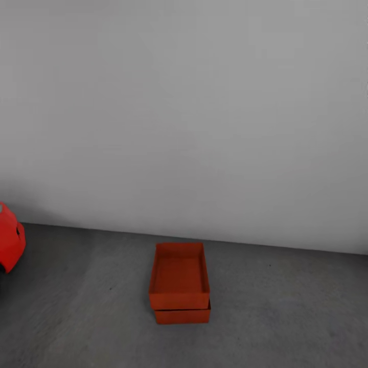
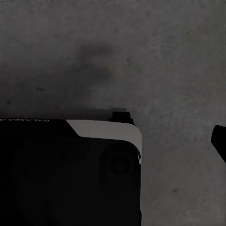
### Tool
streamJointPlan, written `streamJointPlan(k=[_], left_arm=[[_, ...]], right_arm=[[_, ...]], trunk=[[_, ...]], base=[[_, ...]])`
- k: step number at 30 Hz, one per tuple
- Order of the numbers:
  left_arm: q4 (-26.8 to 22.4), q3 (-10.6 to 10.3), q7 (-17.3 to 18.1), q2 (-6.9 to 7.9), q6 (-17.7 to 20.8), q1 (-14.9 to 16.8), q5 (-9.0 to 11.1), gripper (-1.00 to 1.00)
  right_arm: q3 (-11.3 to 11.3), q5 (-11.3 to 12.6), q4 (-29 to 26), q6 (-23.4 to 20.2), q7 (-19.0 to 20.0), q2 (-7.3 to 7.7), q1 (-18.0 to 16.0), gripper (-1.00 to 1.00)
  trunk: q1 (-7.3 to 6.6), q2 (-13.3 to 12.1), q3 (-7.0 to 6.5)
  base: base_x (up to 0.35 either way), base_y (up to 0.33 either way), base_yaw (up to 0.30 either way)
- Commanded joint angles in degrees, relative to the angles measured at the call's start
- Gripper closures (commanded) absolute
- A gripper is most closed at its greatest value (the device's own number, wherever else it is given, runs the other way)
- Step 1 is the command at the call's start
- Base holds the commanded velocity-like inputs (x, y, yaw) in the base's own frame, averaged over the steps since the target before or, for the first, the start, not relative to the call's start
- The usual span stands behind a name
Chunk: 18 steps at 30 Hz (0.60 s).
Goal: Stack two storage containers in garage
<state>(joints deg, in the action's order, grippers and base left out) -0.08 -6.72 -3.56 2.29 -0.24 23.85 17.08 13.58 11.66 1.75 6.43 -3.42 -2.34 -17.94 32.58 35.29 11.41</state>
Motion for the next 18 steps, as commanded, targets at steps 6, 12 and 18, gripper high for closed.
streamJointPlan(k=[6,12,18], left_arm=[[0.0,-0.5,-0.1,0.00,0.0,0.0,0.5,-1.00],[0.0,-0.5,-0.1,0.00,0.0,0.0,0.5,-1.00],[0.0,-0.5,-0.1,0.00,0.0,0.0,0.5,-1.00]], right_arm=[[0.5,0.5,0.2,0.3,-0.1,-0.04,-0.1,-1.00],[0.5,0.5,0.2,0.3,-0.1,-0.04,-0.1,-1.00],[0.5,0.5,0.2,0.4,-0.1,-0.04,-0.1,-1.00]], trunk=[[0.02,0.1,-0.47],[0.02,0.1,-1.03],[0.02,0.1,-1.58]], base=[[0.000,0.000,0.000],[0.000,0.000,0.000],[0.000,0.000,0.000]])
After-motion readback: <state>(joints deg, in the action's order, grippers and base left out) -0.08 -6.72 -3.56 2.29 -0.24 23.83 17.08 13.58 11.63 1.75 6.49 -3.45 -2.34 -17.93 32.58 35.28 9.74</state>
